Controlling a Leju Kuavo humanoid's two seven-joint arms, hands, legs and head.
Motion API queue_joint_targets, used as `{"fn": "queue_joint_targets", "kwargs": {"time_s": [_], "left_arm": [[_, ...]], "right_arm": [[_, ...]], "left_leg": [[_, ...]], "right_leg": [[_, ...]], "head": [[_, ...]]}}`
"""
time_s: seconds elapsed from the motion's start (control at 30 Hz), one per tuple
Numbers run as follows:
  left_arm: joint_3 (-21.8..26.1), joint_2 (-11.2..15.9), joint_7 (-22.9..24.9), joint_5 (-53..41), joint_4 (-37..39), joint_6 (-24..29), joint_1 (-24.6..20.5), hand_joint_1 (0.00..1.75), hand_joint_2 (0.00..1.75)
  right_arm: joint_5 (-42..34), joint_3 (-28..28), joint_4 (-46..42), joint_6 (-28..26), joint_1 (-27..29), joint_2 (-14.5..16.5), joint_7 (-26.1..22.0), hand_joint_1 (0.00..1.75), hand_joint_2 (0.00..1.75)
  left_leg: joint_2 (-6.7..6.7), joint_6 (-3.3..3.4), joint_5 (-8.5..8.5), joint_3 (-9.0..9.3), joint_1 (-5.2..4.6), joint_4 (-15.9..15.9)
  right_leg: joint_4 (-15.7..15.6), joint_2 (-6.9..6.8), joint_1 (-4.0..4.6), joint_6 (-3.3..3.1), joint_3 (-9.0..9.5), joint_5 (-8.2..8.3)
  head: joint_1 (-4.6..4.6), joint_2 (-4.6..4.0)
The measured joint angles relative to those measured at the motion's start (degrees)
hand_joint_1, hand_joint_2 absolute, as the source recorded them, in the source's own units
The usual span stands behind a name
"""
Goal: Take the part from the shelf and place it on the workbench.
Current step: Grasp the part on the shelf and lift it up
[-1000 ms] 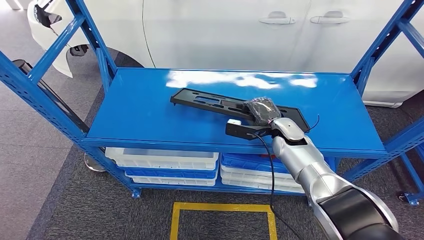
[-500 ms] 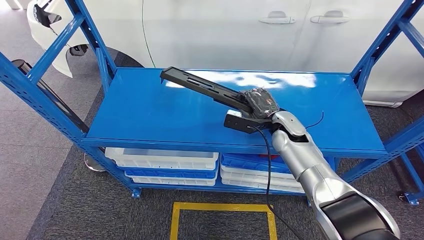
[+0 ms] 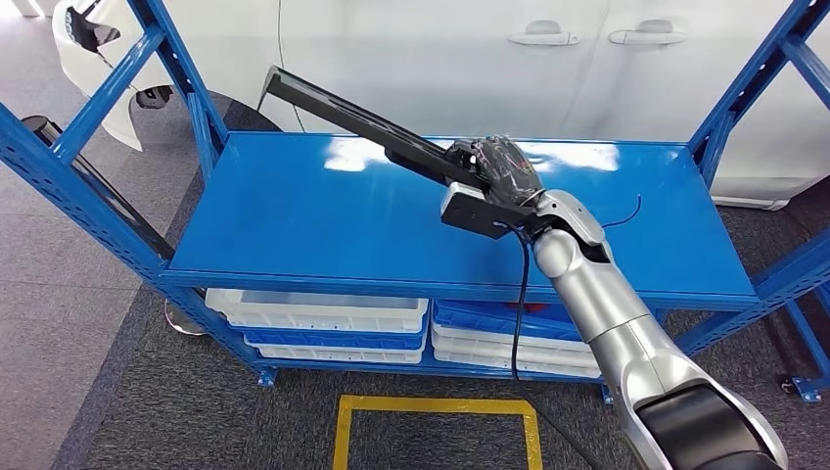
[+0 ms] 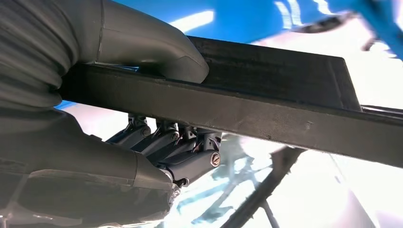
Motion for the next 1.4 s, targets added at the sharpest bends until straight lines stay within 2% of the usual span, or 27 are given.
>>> {"fn": "queue_joint_targets", "kwargs": {"time_s": [0.37,0.63,0.8,0.9,1.1,1.4], "left_arm": [[0.1,0.0,-0.3,2.4,0.0,-1.5,0.1,0.0,1.75],[0.3,0.0,-0.3,2.8,0.0,-2.0,0.1,0.0,1.75],[0.3,0.0,-0.4,2.9,0.0,-2.0,0.1,0.0,1.75],[0.3,0.0,-0.4,2.9,0.0,-1.8,0.1,0.0,1.75],[0.3,0.0,-0.5,3.0,0.0,-1.2,0.1,0.0,1.75],[0.4,0.0,-0.5,3.4,0.0,-0.8,0.1,0.0,1.75]], "right_arm": [[-5.3,-0.2,-6.0,2.1,0.0,-1.0,-1.6,1.43,1.75],[-14.9,-1.0,-10.3,7.3,0.4,-1.1,-3.6,1.43,1.75],[-16.5,-1.6,-12.2,8.5,0.8,-1.2,-3.9,1.43,1.75],[-21.5,-2.2,-13.3,12.5,1.3,-1.2,-4.7,1.43,1.75],[-36.1,-3.7,-16.0,22.6,1.8,-1.1,-5.6,1.43,1.75],[-46.6,-4.5,-19.8,29.7,3.8,-0.4,-5.2,1.43,1.75]], "left_leg": [[0.0,0.0,0.0,-0.01,-0.01,0.0],[0.0,0.01,-0.01,-0.02,0.0,0.0],[0.0,0.02,-0.01,-0.02,-0.01,0.0],[-0.01,0.02,-0.01,-0.03,-0.01,0.0],[-0.01,0.03,-0.02,-0.04,-0.01,0.0],[-0.01,0.03,-0.03,-0.04,0.0,0.0]], "right_leg": [[0.0,0.0,-0.01,0.01,0.0,0.0],[0.0,0.0,0.0,0.0,-0.02,0.0],[0.0,0.0,0.0,0.01,-0.01,0.0],[0.0,-0.01,-0.01,0.01,-0.01,0.0],[0.0,-0.01,-0.01,0.01,-0.01,0.0],[0.0,-0.01,0.0,0.01,-0.01,0.0]], "head": [[0.01,0.0],[0.0,0.0],[0.0,0.0],[0.0,0.0],[0.0,0.0],[0.01,0.0]]}}
